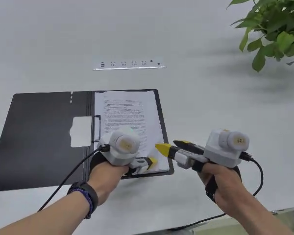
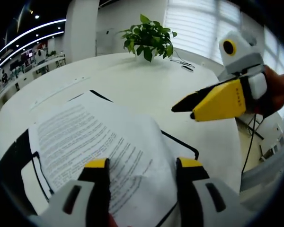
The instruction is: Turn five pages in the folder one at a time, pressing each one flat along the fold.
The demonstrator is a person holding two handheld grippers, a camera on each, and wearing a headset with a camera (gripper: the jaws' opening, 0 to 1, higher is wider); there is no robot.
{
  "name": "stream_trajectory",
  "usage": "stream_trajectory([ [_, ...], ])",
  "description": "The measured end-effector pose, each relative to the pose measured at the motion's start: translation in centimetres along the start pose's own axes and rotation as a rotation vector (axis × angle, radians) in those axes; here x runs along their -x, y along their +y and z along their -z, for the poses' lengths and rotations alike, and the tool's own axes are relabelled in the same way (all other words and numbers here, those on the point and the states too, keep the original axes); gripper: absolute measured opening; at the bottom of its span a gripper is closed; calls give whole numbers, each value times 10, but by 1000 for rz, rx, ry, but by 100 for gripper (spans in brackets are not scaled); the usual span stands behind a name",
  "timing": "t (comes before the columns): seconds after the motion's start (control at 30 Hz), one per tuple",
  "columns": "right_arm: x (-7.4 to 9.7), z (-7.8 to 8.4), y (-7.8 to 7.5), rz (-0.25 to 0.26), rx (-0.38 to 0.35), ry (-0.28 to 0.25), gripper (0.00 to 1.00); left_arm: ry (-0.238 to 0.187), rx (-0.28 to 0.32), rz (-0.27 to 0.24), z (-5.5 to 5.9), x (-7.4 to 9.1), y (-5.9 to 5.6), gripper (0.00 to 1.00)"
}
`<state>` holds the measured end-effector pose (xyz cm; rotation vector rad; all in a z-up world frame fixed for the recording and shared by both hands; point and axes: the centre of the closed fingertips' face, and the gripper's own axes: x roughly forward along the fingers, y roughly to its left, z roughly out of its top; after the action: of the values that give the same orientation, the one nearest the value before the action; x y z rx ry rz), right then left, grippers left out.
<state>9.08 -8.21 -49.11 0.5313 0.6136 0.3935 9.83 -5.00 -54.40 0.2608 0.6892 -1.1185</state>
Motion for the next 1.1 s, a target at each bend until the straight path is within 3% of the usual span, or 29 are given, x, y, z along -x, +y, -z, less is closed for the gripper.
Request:
stream_trajectory([
  [0.1,-14,2,-1,-16,-34,-2,47,0,1,2,1,1,0,56],
  [0.33,-27,8,5,-41,-83,0,45,14,-23,18,6,6,-1,55],
  [0.43,-26,8,6,-42,-102,-9,43,18,-17,24,8,9,-2,56],
  [0.6,-19,7,8,-53,-136,-43,31,34,-13,44,9,13,-7,62],
  [0.83,-13,14,11,-49,-141,-39,23,29,-72,65,5,28,-21,70],
  [0.97,-10,16,13,-45,-137,-44,15,17,-47,42,4,40,-19,71],
  [1.1,-9,15,14,-38,-125,-52,5,7,-69,25,3,51,-21,72],
])
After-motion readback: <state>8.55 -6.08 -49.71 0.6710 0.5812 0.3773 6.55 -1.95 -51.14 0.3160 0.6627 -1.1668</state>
